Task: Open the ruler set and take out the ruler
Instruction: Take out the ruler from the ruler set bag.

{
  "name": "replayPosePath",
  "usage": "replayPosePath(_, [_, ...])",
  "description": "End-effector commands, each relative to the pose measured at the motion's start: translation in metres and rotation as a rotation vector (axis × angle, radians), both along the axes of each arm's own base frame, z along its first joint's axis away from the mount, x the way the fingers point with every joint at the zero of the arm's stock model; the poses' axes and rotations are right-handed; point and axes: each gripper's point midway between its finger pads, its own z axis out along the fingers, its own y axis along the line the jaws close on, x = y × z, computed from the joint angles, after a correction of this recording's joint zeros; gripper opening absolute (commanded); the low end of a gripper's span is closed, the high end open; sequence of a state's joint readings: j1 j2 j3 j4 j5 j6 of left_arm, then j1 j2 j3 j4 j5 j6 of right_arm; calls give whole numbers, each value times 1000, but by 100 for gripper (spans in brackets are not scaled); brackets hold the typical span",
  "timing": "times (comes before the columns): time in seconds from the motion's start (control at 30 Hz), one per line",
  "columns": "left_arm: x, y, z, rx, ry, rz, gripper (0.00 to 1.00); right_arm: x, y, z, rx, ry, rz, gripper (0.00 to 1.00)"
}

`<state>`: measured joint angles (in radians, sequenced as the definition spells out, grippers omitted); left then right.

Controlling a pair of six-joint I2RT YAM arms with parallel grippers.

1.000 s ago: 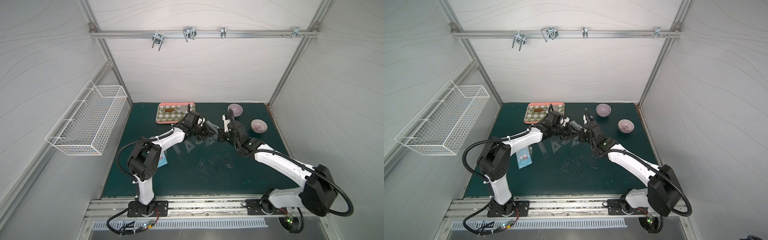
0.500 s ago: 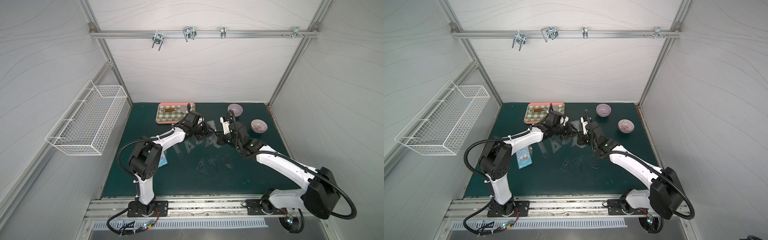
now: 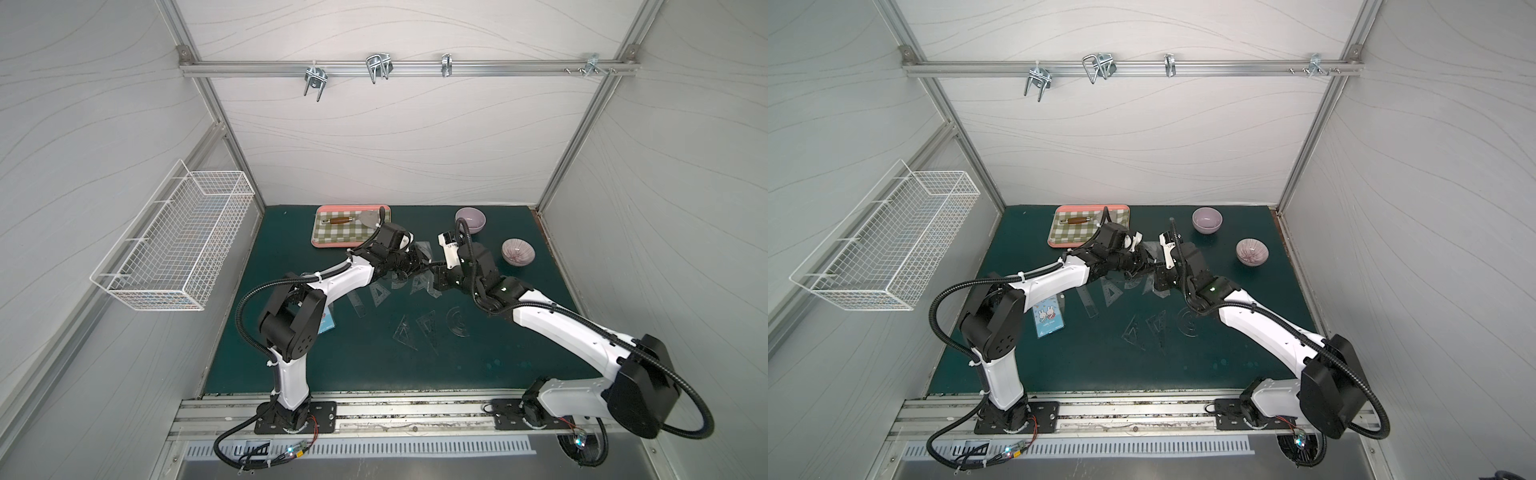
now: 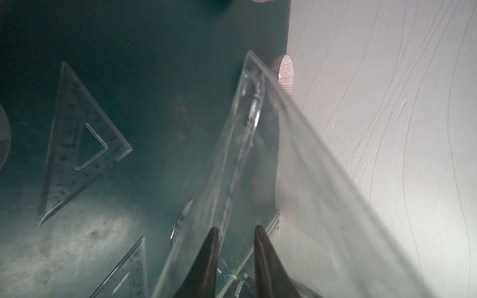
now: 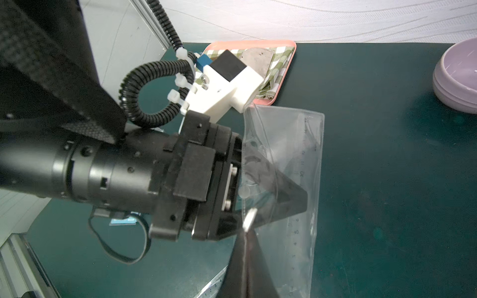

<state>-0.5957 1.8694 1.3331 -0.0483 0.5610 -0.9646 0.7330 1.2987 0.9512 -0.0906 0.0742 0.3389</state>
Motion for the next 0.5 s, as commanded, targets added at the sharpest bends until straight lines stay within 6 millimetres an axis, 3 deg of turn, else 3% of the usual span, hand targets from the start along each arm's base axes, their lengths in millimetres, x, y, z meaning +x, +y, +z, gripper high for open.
replayPosePath(0.0, [2, -16, 13, -30, -51, -50, 25, 2, 3, 20, 11, -45, 12, 0])
replayPosePath(0.13, [-1, -24, 16, -70, -57, -74, 25, 2, 2, 21, 18, -43, 15, 0])
replayPosePath(0.37, [-4, -17, 3, 64, -61, -91, 24, 2, -3, 27, 23, -57, 7, 0])
replayPosePath(0.47, [-4, -18, 3, 65, -69, -89, 16, 2, -3, 27, 22, -60, 6, 0])
